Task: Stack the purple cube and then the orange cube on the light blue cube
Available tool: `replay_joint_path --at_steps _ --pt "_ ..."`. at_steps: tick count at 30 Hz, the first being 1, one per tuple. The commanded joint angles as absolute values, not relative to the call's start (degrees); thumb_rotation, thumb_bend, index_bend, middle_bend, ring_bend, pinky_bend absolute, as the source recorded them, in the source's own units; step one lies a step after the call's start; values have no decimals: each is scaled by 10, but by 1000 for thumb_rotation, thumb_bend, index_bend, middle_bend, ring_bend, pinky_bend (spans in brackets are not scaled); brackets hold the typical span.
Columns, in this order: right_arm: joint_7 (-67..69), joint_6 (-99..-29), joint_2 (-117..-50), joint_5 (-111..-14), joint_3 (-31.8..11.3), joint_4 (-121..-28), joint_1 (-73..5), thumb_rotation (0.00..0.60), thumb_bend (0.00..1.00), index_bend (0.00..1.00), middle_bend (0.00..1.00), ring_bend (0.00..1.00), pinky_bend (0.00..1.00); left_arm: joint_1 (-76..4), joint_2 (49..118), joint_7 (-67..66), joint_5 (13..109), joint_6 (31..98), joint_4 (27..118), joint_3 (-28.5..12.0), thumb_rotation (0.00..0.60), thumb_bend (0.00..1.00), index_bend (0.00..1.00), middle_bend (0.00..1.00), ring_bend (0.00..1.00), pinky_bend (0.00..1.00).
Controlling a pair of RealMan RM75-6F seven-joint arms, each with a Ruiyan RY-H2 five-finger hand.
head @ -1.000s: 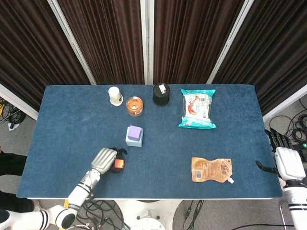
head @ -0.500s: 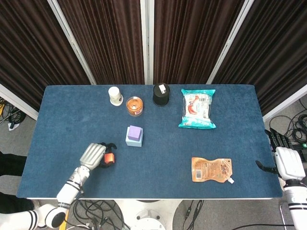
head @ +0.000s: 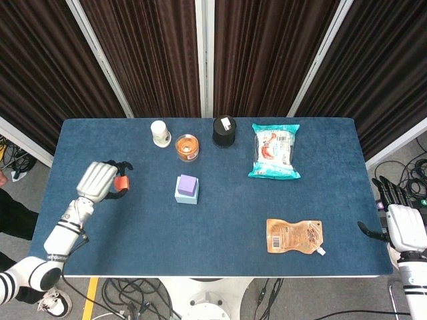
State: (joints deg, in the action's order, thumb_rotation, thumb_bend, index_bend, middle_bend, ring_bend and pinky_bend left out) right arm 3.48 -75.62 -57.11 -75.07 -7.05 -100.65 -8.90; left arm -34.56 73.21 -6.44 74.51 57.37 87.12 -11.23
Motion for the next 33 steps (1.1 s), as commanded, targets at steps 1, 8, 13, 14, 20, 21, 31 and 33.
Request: replay_joint_path --at_steps 1,8,13,14,20,21,31,33 --pt "27 -753 -573 -748 -70 -1006 -91 600 122 0 0 0 0 -381 716 -34 750 538 864 -135 600 310 400 616 455 576" --pt "26 -764 -579 -758 -71 -1004 -89 600 122 0 0 0 0 -430 713 -3 760 485 874 -144 600 310 398 616 455 575" --pt "35 -770 -574 -768 -68 -1011 -85 600 121 0 0 0 0 -452 729 3 771 472 877 -138 600 310 398 616 455 573" --pt "33 -773 -572 -766 -69 -1014 -84 600 121 0 0 0 0 -456 732 6 771 468 877 -137 600 310 398 616 455 573" --pt "-8 -806 -585 -749 -84 -1029 -79 600 121 0 0 0 0 -474 744 21 777 456 883 -132 600 310 398 616 455 573" --pt "-10 -806 -586 -750 -83 -1030 -79 600 122 0 0 0 0 -477 746 21 779 456 884 -132 600 310 398 616 455 573" --pt "1 -797 -581 -751 -82 -1029 -79 600 121 0 0 0 0 -514 764 10 771 442 884 -138 600 310 397 616 455 572" --pt "3 -796 -580 -753 -81 -1029 -79 600 121 0 0 0 0 -522 770 8 765 434 878 -139 600 310 397 616 455 572"
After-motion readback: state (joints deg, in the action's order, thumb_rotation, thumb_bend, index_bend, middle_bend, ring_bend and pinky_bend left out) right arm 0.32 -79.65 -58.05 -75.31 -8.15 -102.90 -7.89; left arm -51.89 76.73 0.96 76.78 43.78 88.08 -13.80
